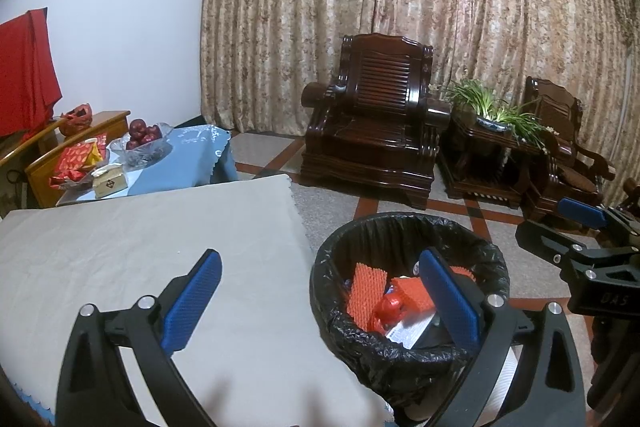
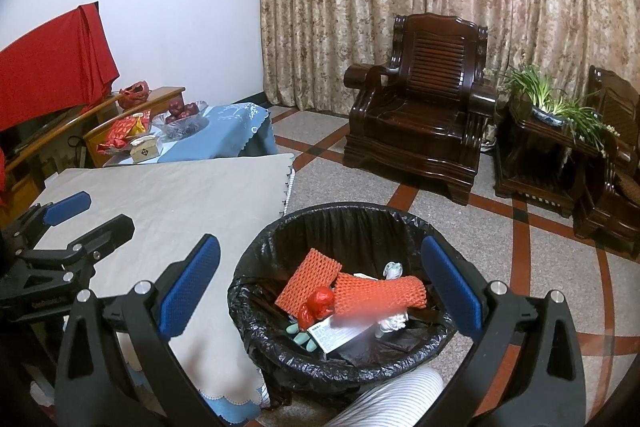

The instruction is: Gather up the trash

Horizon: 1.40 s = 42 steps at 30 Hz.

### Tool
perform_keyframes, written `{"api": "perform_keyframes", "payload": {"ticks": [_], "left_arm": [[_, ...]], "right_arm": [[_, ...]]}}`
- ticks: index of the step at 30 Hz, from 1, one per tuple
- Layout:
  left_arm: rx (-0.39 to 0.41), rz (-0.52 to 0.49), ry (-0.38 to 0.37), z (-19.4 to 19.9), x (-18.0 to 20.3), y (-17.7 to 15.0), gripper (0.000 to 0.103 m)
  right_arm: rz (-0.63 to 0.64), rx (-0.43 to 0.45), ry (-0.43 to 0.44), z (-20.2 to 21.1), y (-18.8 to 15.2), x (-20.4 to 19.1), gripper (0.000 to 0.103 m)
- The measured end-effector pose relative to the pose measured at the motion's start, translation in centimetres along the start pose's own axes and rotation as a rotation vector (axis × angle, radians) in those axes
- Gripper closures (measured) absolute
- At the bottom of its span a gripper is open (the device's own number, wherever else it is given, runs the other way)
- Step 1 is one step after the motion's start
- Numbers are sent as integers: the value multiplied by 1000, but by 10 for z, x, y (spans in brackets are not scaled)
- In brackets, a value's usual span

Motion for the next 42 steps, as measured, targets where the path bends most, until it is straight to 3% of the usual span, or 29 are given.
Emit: {"api": "perform_keyframes", "payload": {"ticks": [42], "left_arm": [[0,-1,3,0,-4,3,6]], "right_arm": [[0,-4,5,0,7,-7,5]]}}
Point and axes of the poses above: each gripper's, at about its wrist camera, not at the fingertips, and z roughly against the way its jaws point, x to its right, y to its top, the point moved 9 cm from there along -z, roughly the way its jaws point, and after that the axes turned 8 degrees about z, right-handed, at the moved point
